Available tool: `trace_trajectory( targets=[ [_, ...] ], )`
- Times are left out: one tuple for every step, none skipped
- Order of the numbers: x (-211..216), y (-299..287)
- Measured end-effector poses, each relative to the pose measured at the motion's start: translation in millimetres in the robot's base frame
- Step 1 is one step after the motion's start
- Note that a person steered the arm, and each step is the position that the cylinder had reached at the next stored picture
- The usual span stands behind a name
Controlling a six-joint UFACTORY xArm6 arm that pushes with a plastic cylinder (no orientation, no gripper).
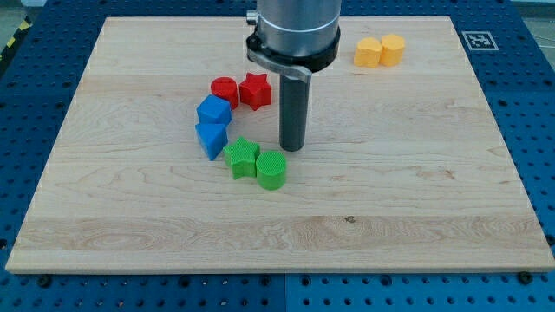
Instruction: Place your arm left to the yellow heart
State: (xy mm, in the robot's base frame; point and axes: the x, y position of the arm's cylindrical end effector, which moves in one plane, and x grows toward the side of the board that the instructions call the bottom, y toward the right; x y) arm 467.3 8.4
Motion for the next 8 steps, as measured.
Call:
trace_trajectory(
  targets=[
    [-24.7, 11.0],
    [-42.8, 31.5],
    [-75.3, 35.5],
    [-120.0, 35.5],
    [-129.8, 35.5],
    [-140.5, 35.5],
    [-162.1, 35.5],
    [-179.0, 59.8]
  ],
)
